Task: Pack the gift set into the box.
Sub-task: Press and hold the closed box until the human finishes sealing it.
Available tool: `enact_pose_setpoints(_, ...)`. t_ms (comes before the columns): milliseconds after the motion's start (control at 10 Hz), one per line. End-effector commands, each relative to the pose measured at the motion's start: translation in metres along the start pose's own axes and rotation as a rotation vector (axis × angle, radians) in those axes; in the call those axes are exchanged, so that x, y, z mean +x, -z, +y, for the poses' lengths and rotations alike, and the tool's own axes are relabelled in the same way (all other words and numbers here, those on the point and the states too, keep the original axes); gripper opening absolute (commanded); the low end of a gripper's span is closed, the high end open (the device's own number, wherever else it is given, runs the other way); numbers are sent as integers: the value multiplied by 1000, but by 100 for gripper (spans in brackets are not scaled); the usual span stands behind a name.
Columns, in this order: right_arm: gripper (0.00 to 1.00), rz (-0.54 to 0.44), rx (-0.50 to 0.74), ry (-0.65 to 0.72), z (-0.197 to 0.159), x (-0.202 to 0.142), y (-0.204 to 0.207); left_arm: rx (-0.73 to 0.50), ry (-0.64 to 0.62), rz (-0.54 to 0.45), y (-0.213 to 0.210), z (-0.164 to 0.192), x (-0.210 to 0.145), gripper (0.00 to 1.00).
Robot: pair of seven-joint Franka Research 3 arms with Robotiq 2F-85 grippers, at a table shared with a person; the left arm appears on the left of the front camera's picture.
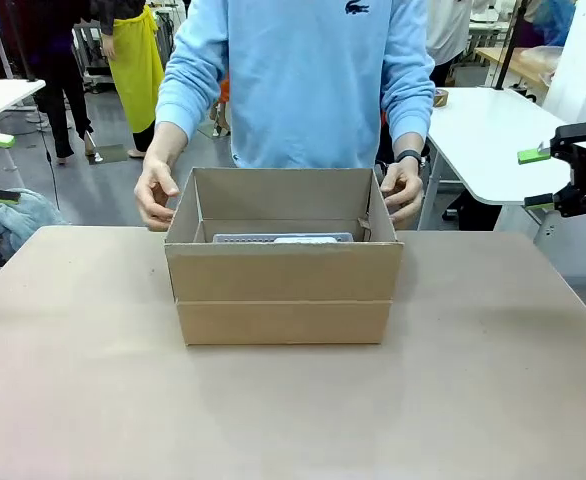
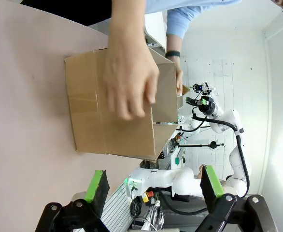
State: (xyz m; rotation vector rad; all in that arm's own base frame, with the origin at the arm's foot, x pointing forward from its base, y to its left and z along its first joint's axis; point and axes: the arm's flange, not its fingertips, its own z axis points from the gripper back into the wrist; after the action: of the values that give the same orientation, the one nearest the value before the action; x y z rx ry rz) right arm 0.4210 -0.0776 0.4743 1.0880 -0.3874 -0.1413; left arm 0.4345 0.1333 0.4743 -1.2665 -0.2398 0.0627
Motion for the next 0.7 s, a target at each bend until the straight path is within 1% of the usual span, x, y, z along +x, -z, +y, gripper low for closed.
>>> enact_pose_setpoints(0, 100, -5, 24, -16, -1, 0, 0, 2, 19, 9, -2, 1, -3, 100)
enact_pose_setpoints(600, 100, -5, 24, -16, -1, 0, 0, 2, 19, 9, -2, 1, -3, 100)
